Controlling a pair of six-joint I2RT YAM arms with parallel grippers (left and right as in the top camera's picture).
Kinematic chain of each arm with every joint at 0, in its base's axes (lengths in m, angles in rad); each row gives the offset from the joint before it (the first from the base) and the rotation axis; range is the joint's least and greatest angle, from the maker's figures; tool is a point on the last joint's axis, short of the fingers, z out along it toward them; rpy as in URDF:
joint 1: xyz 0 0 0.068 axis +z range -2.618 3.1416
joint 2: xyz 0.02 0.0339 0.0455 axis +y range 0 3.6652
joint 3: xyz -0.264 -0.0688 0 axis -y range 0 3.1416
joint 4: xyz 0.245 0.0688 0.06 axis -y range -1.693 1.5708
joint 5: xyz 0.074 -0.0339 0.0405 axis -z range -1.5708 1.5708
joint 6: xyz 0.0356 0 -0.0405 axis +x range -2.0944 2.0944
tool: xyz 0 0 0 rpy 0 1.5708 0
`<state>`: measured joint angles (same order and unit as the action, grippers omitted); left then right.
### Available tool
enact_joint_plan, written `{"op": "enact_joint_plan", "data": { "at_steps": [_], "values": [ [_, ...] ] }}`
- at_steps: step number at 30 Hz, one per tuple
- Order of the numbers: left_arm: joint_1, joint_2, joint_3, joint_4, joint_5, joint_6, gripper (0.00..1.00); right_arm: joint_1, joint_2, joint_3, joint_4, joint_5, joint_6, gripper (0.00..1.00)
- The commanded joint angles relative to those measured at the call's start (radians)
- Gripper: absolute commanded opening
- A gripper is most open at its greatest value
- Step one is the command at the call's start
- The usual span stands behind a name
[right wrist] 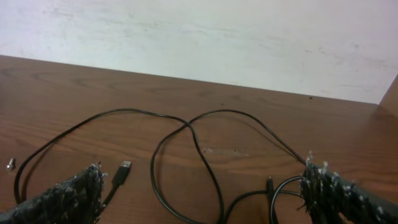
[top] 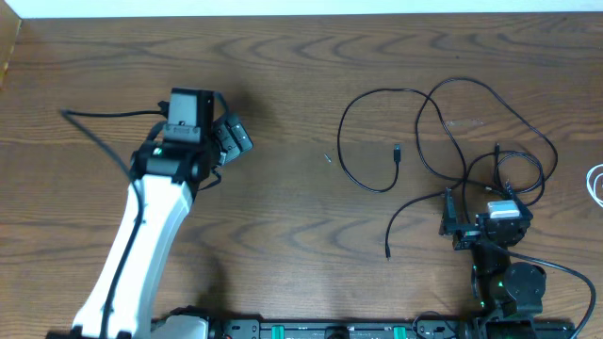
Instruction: Untangle cables
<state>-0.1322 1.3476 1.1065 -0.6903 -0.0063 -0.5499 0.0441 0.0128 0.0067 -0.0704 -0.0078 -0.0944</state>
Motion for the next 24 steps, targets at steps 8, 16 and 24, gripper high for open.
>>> {"op": "enact_joint_plan", "data": {
  "at_steps": [8, 16, 24],
  "values": [
    [0.006, -0.285, -0.293, 0.178, -0.014, 0.006, 0.98, -0.004, -0.004, -0.001, -0.005, 0.001, 0.011, 0.99],
    [0.006, -0.452, -0.517, 0.474, -0.013, 0.078, 0.98, -0.004, -0.004, -0.001, -0.005, 0.001, 0.011, 0.99],
    [0.007, -0.704, -0.713, 0.745, -0.014, 0.253, 0.98, -0.004, -0.004, -0.001, -0.005, 0.001, 0.011, 0.99]
  ]
}}
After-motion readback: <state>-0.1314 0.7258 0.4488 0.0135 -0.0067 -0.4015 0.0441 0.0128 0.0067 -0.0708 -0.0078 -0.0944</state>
